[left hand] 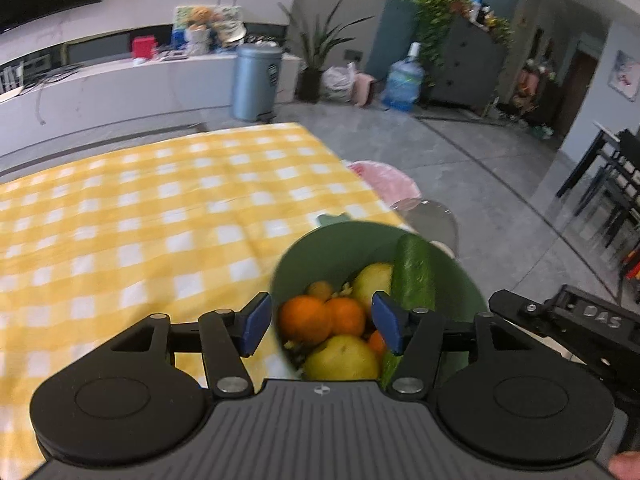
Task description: Organize fruits
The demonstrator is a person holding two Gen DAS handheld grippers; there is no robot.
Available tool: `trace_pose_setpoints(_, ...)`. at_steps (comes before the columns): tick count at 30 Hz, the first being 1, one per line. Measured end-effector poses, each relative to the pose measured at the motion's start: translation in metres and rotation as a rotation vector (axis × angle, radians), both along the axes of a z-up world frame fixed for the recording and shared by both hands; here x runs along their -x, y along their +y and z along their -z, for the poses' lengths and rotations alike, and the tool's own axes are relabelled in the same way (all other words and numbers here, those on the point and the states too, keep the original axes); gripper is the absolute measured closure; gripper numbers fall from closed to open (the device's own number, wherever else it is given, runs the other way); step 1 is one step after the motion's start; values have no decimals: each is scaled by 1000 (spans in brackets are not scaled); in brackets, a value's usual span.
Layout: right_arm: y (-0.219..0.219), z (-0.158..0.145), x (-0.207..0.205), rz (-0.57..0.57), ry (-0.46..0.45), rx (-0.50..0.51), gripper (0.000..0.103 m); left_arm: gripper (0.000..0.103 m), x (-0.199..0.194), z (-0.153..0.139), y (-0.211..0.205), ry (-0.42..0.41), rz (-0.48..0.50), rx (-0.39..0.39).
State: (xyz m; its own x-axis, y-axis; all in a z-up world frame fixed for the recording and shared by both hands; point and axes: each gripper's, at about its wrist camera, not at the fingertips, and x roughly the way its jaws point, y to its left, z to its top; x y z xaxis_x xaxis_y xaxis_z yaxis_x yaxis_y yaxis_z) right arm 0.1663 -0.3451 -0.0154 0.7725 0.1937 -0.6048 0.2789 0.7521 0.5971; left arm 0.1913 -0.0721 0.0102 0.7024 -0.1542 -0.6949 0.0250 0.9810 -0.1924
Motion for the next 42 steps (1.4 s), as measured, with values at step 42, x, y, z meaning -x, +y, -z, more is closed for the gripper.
trace_pose_setpoints(42, 95, -15, 73, -405, 183, 508, 29, 19, 74, 12, 19, 203, -98, 11)
